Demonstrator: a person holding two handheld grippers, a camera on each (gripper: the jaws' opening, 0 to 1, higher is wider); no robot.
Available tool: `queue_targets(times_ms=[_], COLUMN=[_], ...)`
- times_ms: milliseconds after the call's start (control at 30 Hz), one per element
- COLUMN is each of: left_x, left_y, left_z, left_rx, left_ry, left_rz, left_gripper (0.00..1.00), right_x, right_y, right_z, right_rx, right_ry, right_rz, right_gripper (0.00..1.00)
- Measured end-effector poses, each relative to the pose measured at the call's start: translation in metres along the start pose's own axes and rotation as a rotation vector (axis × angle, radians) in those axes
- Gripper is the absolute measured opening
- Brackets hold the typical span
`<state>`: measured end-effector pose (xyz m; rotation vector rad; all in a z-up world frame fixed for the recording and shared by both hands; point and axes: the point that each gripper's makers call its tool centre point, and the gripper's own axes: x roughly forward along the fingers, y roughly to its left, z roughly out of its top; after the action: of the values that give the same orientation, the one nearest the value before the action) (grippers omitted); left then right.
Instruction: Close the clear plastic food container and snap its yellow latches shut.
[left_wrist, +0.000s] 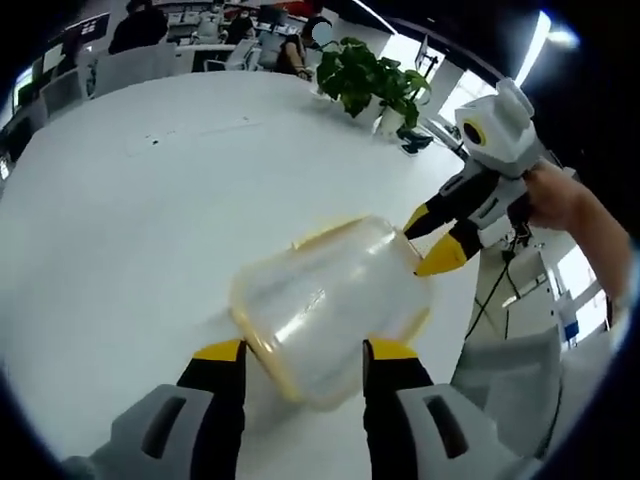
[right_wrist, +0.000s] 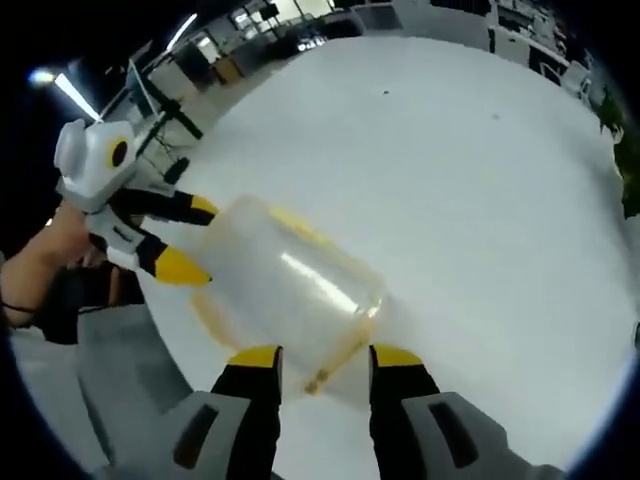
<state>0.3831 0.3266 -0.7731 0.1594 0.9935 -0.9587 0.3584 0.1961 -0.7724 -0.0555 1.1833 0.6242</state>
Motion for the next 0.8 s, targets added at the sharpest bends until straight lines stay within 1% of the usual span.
queue_targets(times_ms=[67,100,167,233,267,300,333,433,533,633,733,800], left_x=[-0.001,-0.001,-0.002,-0.003,-0.003,-0.004,-0.005,-0.005,-0.007,-0.01,-0.014,-0.018], left_y=[0.0,0.0,-0.002,-0.005,-0.006,-0.006,-0.006,-0.005,-0.004,-0.002,0.001,0.004], left_z=[0.0,0.0,0.0,-0.001,-0.002,-0.001,-0.001,-0.001,-0.002,0.001,0.005,0.009], left_rx=[0.041,0.079,0.101,0.117,0.148,0.142,0.162,0.186,0.249,0.27,0.288,0.357], left_ry=[0.004,0.006,0.008,0.016,0.02,0.015,0.018,0.029,0.051,0.05,0.05,0.056], left_rz=[-0.004,-0.005,-0.006,-0.013,-0.017,-0.009,-0.01,-0.006,0.002,0.012,0.023,0.039], left_gripper=[0.47,0.48,0.49,0.51,0.53,0.53,0.54,0.54,0.54,0.54,0.54,0.53], right_x=[-0.001,-0.001,-0.004,-0.006,-0.008,-0.009,-0.01,-0.011,-0.012,-0.013,-0.015,-0.016], right_y=[0.0,-0.001,-0.001,0.001,0.002,0.003,0.003,0.001,0.002,-0.001,0.003,0.004], right_z=[-0.002,-0.002,-0.001,-0.001,0.001,0.003,0.004,0.004,0.003,0.002,0.001,0.003], right_rx=[-0.043,-0.063,-0.111,-0.139,-0.165,-0.187,-0.212,-0.234,-0.276,-0.32,-0.367,-0.425], right_ry=[0.018,0.018,0.021,0.03,0.027,0.023,0.023,0.039,0.05,0.064,0.076,0.077], right_rz=[-0.003,-0.013,-0.022,-0.02,-0.018,-0.019,-0.025,-0.039,-0.035,-0.053,-0.05,-0.059], right_gripper=[0.35,0.37,0.38,0.38,0.38,0.38,0.38,0.38,0.38,0.38,0.38,0.38])
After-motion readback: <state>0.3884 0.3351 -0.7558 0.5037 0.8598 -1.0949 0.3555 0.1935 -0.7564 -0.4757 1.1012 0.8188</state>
